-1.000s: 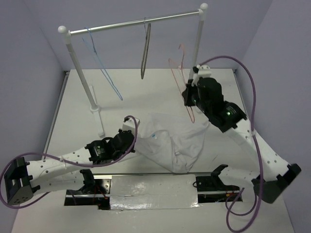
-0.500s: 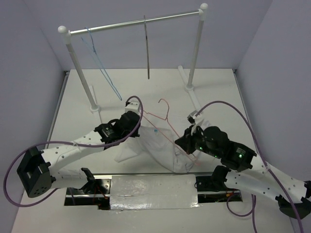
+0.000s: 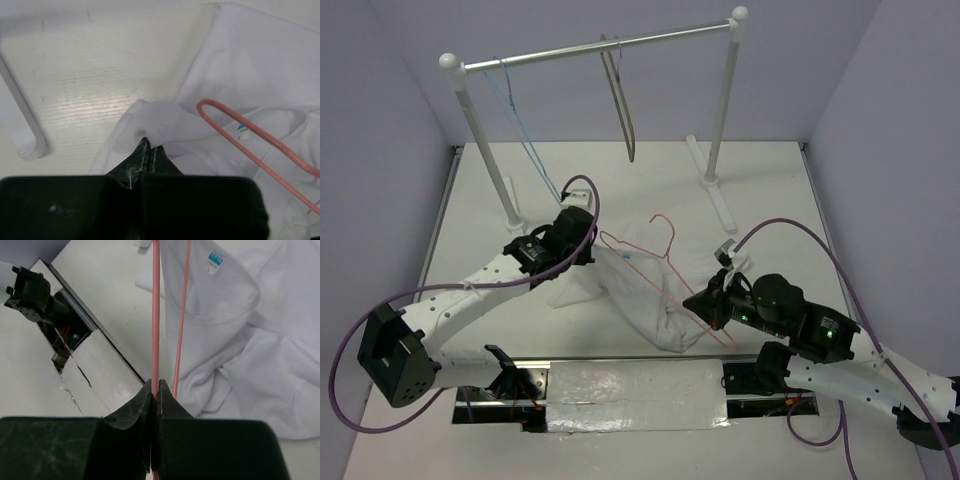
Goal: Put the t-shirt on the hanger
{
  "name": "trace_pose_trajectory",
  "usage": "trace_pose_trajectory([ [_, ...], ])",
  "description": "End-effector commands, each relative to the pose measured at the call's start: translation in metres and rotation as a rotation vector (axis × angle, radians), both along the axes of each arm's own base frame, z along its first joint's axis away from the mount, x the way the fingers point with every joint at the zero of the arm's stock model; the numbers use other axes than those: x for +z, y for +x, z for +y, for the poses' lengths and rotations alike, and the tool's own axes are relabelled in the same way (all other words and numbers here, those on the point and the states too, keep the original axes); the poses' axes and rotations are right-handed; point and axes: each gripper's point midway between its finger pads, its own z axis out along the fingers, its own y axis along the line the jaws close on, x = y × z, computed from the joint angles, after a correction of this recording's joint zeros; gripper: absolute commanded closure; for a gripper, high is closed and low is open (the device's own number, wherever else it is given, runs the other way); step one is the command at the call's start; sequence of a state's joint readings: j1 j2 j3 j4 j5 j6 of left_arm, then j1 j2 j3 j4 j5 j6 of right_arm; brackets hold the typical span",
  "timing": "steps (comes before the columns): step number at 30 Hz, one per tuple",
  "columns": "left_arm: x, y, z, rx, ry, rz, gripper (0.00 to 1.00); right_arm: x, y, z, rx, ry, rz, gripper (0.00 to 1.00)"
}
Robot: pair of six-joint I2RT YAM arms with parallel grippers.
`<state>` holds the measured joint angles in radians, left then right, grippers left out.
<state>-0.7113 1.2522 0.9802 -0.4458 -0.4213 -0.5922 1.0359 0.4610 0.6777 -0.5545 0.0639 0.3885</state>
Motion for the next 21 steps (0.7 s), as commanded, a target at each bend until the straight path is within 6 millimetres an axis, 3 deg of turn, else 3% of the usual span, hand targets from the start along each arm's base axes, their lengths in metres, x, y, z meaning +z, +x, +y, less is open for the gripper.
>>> trace_pose_trajectory([
  [1,0.021,0.007,0.017,0.014,-0.007,-0.032,1.00,-0.005,-0.004,0.009,0.028,-0.016,0.013,1.00],
  [11,0.028,0.008,0.015,-0.005,-0.052,-0.020,1.00,-0.010,-0.022,0.016,0.087,-0.030,0.011,1.00],
  [21,0.035,0.003,0.008,-0.040,-0.102,-0.030,1.00,-0.015,-0.018,0.028,0.086,-0.035,-0.002,1.00],
])
